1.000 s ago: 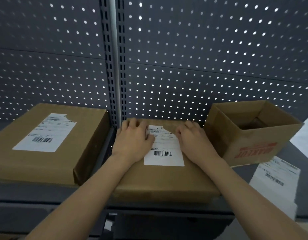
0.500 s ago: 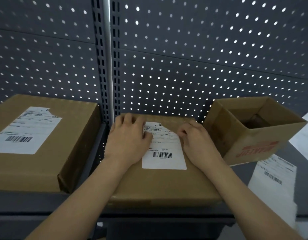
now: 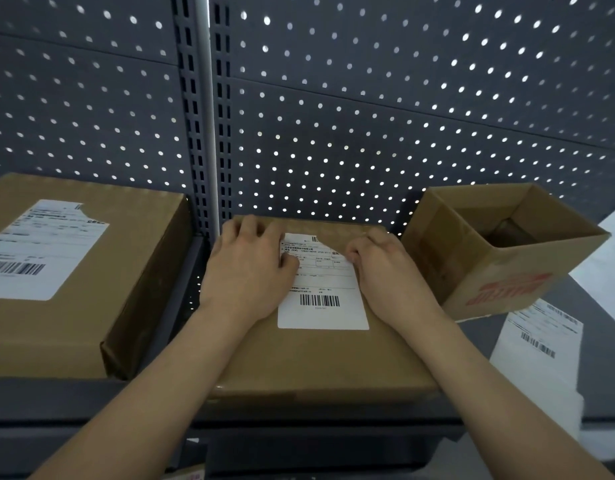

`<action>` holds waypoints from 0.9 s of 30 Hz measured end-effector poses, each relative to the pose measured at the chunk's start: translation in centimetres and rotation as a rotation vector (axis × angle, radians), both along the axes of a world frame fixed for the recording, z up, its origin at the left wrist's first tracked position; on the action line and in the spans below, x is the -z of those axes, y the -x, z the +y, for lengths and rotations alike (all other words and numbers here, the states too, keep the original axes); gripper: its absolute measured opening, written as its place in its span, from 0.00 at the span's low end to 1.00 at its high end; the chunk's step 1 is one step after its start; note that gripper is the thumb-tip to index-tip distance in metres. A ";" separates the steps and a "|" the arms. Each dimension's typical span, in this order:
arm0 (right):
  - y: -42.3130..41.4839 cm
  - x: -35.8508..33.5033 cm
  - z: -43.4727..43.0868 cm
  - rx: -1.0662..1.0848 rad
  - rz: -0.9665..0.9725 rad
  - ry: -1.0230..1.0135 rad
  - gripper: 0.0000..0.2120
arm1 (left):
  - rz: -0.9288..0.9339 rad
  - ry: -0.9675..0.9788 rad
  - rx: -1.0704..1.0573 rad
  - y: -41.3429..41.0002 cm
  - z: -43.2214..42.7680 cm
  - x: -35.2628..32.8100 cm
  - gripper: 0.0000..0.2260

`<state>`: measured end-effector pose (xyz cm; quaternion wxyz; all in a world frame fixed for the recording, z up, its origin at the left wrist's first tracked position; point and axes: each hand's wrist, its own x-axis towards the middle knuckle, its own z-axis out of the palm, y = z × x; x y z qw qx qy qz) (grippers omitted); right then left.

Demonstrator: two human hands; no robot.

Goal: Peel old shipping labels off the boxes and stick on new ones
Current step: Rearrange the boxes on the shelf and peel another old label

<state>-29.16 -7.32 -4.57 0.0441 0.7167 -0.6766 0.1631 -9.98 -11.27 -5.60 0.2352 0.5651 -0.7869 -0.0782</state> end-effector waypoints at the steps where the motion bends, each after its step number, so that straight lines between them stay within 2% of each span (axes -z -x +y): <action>1: -0.1 -0.1 -0.1 0.004 0.026 -0.016 0.08 | 0.000 -0.003 -0.001 0.0 0.0 0.0 0.16; 5: -0.2 -0.1 -0.2 -0.021 0.063 -0.048 0.10 | -0.010 -0.014 -0.004 0.0 0.0 0.0 0.16; 9: 0.2 0.2 0.2 0.056 -0.148 0.007 0.08 | -0.013 0.000 -0.003 0.1 0.1 0.0 0.16; 11: 0.3 0.2 0.2 0.074 -0.145 0.006 0.09 | -0.008 0.001 -0.005 0.1 0.1 0.0 0.16; 14: 0.2 0.3 0.1 0.057 -0.075 0.012 0.08 | -0.006 0.002 -0.004 0.1 0.1 0.0 0.16; 16: -0.4 0.6 0.1 0.065 0.089 0.030 0.09 | -0.007 0.007 0.000 0.0 0.1 0.1 0.16; 20: -2.1 0.0 0.1 0.091 0.323 0.010 0.23 | -0.004 -0.004 -0.002 0.1 0.1 0.0 0.16; 23: -1.9 -0.2 0.1 0.068 0.340 -0.026 0.26 | -0.004 -0.006 0.001 0.1 0.1 0.0 0.16; 27: -1.9 -0.3 0.3 0.053 0.303 -0.020 0.21 | -0.007 -0.010 0.002 0.1 0.2 0.0 0.16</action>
